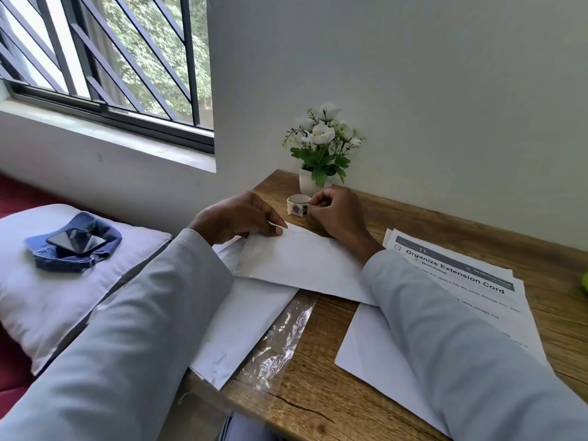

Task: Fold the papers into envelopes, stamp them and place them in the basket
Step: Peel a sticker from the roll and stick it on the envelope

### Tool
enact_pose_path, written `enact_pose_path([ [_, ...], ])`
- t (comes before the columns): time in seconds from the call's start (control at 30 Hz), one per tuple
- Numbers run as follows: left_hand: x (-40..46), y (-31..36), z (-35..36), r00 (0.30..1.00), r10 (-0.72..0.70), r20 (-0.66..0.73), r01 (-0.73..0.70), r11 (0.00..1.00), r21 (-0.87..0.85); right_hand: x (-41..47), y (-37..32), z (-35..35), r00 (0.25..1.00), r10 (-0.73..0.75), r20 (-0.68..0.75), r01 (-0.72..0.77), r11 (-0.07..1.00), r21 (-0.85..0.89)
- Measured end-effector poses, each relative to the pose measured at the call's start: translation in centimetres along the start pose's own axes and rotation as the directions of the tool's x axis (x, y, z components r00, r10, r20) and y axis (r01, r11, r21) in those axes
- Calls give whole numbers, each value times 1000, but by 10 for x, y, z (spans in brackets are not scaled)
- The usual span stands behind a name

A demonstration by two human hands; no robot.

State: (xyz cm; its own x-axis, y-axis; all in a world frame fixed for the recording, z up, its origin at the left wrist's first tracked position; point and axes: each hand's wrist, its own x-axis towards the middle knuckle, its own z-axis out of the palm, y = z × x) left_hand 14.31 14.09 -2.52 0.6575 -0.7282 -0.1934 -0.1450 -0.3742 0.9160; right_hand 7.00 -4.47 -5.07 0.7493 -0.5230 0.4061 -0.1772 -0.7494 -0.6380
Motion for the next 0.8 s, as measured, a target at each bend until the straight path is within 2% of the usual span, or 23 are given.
enact_pose_path([
  [0.8,-2,0,2,1000,17,-22,-15,998,65,-11,5,-11,990,86,114,-106,977,184],
])
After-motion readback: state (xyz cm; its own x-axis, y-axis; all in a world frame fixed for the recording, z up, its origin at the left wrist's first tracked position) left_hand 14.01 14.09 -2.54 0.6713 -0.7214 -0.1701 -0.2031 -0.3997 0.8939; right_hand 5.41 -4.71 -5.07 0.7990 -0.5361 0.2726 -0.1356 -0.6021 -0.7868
